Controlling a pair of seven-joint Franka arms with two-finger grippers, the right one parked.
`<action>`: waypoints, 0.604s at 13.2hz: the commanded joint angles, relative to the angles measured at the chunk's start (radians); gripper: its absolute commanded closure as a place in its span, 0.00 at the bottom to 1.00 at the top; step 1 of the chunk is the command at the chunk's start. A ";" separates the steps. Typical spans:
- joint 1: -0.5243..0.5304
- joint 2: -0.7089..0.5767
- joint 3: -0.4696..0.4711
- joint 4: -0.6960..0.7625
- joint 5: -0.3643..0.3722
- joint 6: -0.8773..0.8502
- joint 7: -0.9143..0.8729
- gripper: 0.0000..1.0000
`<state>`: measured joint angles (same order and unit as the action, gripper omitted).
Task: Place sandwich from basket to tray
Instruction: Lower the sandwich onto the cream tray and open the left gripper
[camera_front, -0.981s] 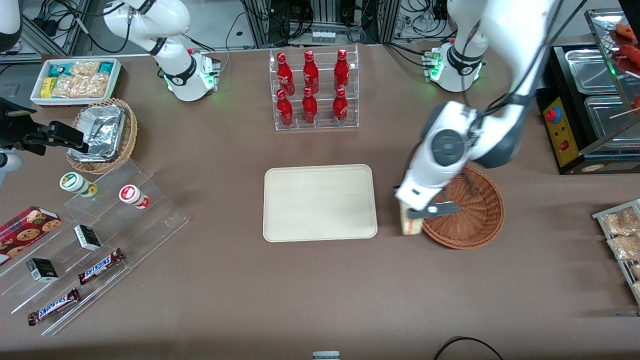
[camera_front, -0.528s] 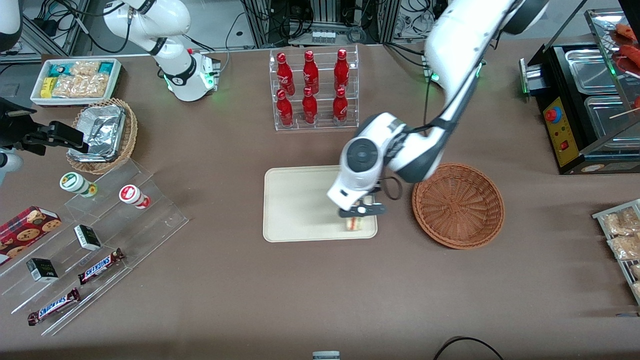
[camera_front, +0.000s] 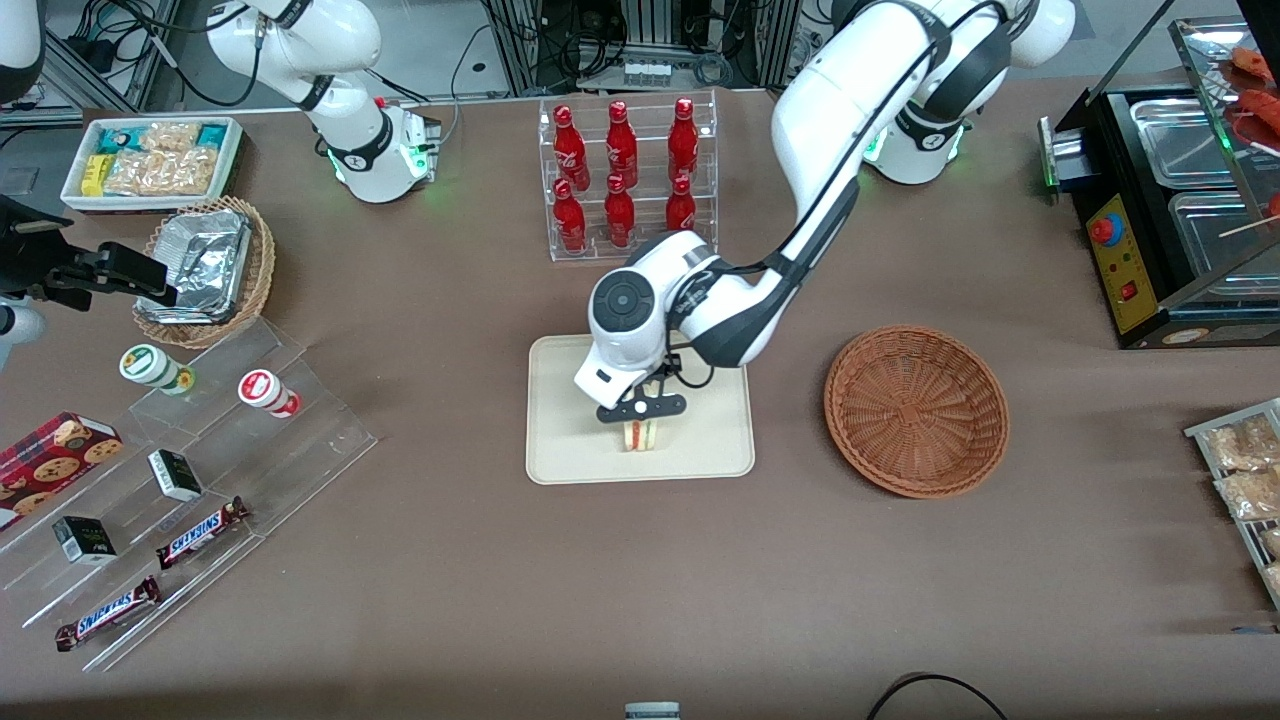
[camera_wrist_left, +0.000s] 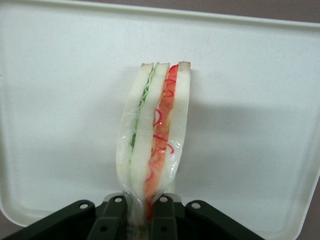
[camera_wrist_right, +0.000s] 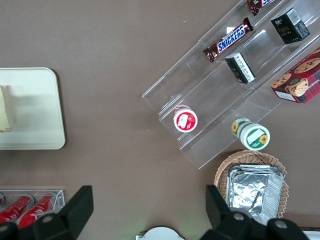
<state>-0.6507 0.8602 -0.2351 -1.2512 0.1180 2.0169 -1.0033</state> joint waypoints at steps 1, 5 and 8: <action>-0.015 0.036 0.010 0.059 0.019 -0.035 -0.063 1.00; -0.011 0.042 0.008 0.065 0.015 -0.030 -0.054 0.00; -0.001 0.020 0.008 0.068 0.006 -0.044 -0.052 0.00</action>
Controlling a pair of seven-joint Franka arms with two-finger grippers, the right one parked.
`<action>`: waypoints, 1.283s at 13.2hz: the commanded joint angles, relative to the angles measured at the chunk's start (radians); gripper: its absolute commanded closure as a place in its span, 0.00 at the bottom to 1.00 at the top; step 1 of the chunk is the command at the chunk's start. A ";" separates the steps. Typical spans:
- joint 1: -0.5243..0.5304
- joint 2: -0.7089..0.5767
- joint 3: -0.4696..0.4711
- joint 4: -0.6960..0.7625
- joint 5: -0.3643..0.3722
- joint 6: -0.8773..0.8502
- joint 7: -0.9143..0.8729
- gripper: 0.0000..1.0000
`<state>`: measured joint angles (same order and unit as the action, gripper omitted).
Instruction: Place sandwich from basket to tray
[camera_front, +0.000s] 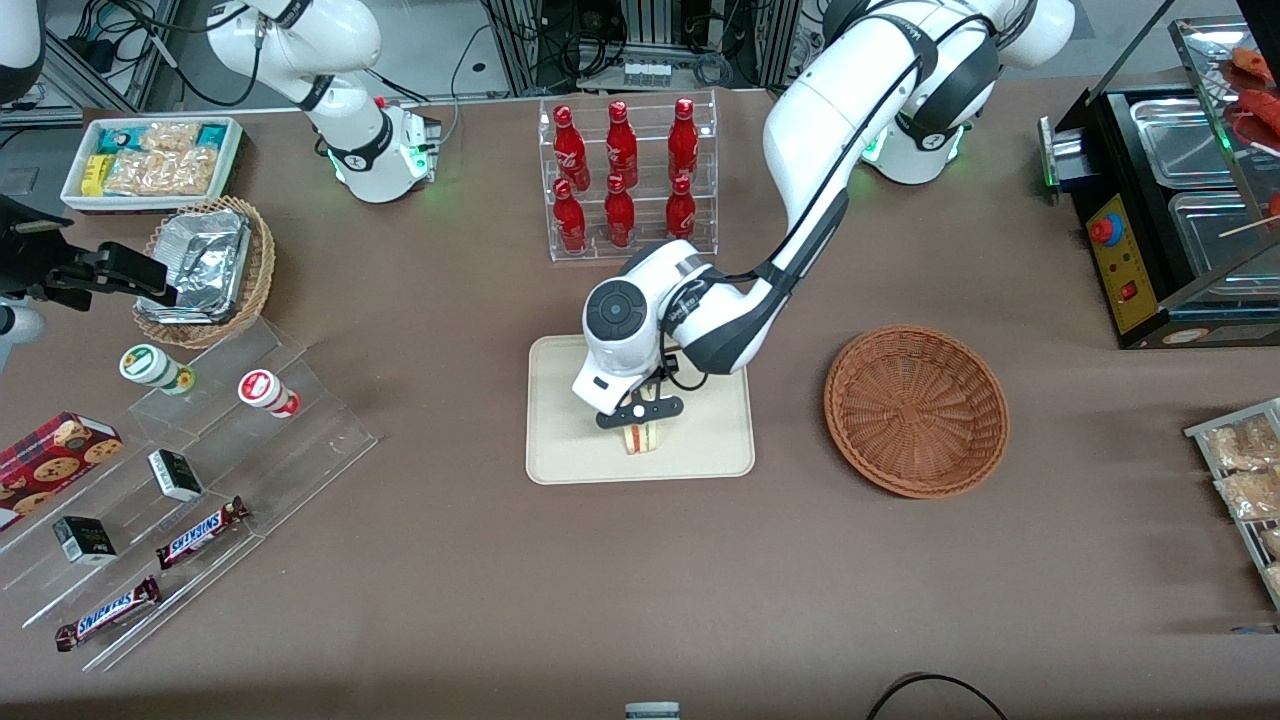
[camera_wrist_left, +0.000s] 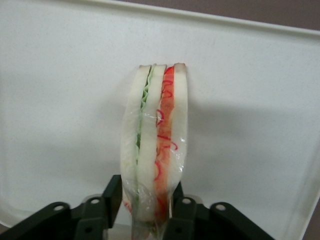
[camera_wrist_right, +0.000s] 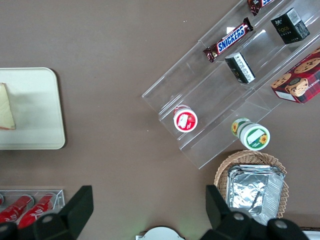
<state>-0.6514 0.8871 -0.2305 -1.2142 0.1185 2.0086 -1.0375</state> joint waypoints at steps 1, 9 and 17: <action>0.001 -0.025 0.003 0.031 0.006 -0.053 -0.013 0.00; 0.100 -0.181 0.006 0.036 0.012 -0.237 0.129 0.00; 0.350 -0.419 0.005 -0.261 0.017 -0.278 0.423 0.00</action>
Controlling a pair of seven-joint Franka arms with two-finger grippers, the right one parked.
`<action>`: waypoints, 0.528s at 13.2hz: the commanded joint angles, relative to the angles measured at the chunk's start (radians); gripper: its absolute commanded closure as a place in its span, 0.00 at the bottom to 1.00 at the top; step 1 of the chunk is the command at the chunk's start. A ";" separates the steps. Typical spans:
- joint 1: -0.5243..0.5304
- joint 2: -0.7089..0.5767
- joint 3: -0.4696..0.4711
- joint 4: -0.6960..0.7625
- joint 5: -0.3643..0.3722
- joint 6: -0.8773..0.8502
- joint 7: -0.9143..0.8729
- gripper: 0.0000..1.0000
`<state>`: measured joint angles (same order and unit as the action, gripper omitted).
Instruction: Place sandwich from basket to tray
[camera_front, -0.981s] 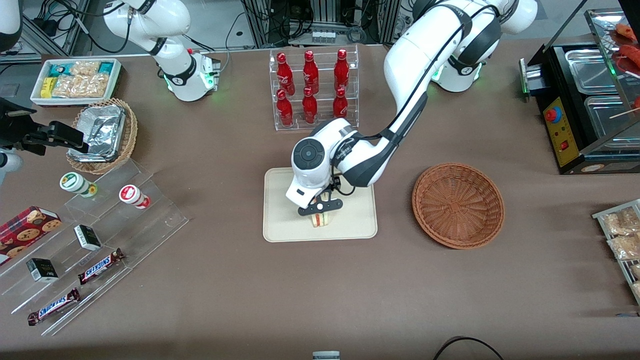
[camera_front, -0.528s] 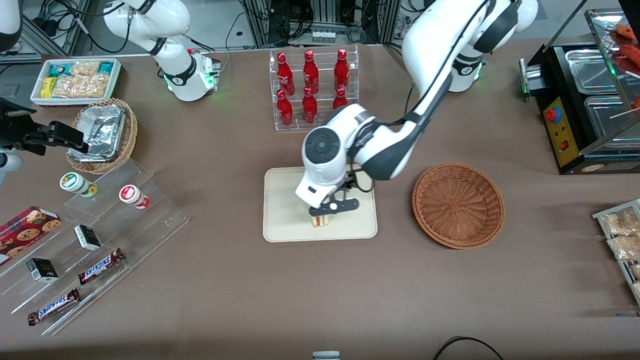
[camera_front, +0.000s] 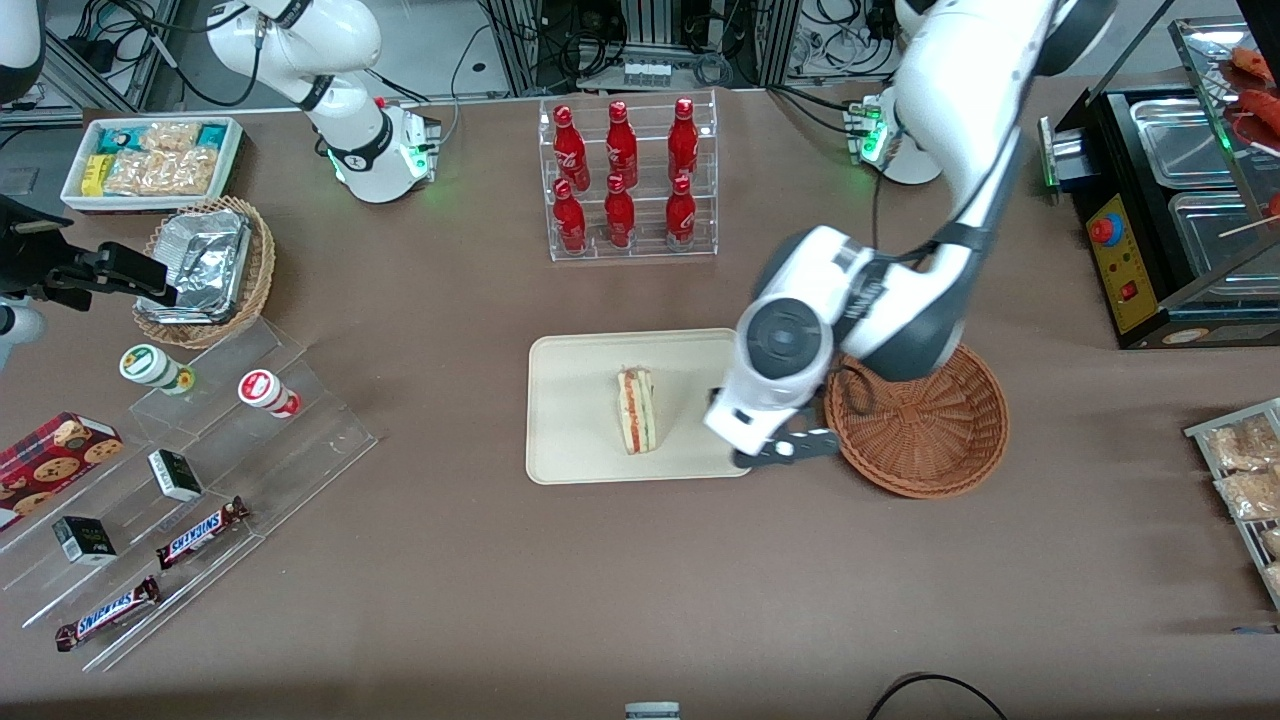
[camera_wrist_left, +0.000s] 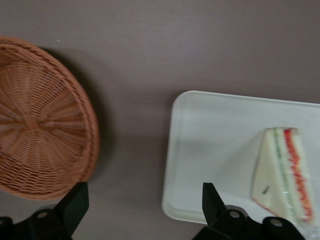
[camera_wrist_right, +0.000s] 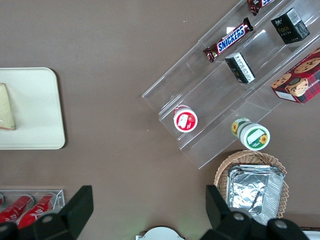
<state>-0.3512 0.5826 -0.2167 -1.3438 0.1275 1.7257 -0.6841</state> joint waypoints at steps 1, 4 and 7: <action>0.090 -0.147 -0.009 -0.165 0.006 0.005 0.115 0.00; 0.182 -0.255 -0.009 -0.259 -0.005 0.003 0.271 0.00; 0.264 -0.373 -0.007 -0.357 -0.023 -0.001 0.421 0.00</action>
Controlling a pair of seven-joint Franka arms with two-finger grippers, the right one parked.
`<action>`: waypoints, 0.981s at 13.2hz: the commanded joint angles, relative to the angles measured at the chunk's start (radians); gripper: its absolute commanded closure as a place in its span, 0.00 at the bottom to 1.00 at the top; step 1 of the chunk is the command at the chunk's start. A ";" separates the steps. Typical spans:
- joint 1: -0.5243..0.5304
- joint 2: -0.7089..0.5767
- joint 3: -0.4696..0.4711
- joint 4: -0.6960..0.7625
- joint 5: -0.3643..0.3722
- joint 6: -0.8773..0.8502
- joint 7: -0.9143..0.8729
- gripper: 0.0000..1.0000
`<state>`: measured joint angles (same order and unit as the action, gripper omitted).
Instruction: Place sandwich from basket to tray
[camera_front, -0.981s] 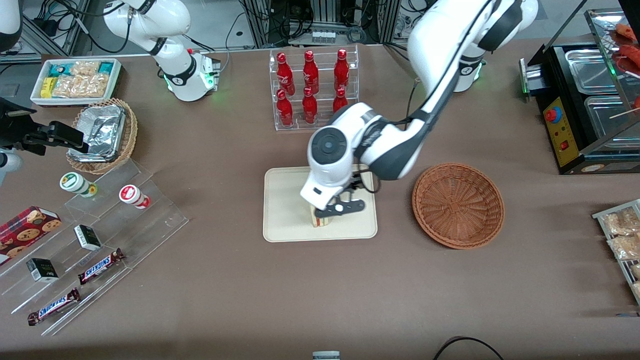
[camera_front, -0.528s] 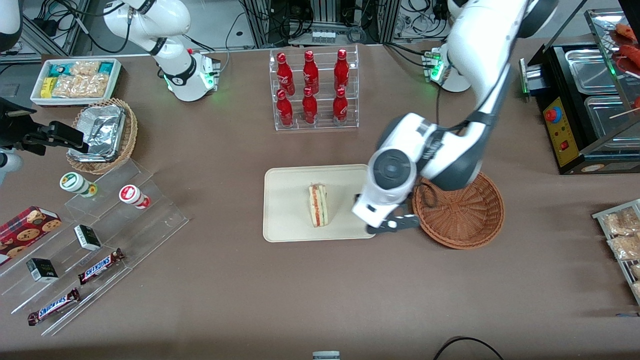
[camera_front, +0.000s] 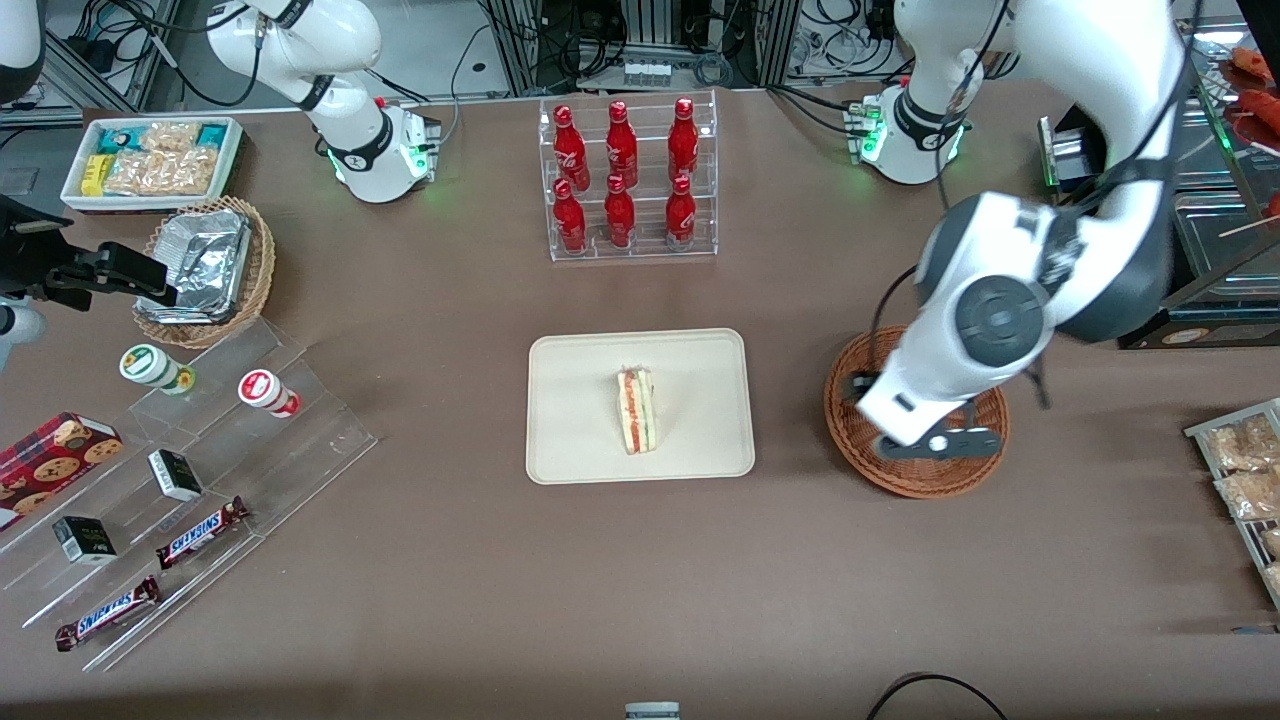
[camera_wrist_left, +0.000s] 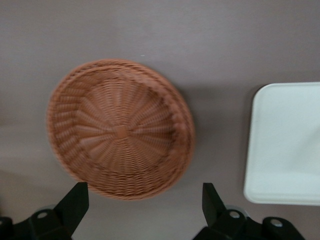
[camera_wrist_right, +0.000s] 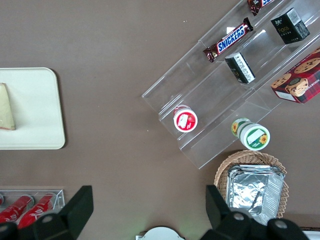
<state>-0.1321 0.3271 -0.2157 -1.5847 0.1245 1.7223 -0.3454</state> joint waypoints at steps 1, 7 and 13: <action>0.070 -0.162 -0.007 -0.159 -0.034 0.003 0.133 0.00; 0.117 -0.311 0.117 -0.178 -0.098 -0.105 0.403 0.00; 0.117 -0.370 0.157 -0.110 -0.098 -0.185 0.439 0.00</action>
<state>-0.0166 -0.0268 -0.0606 -1.7099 0.0402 1.5653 0.0806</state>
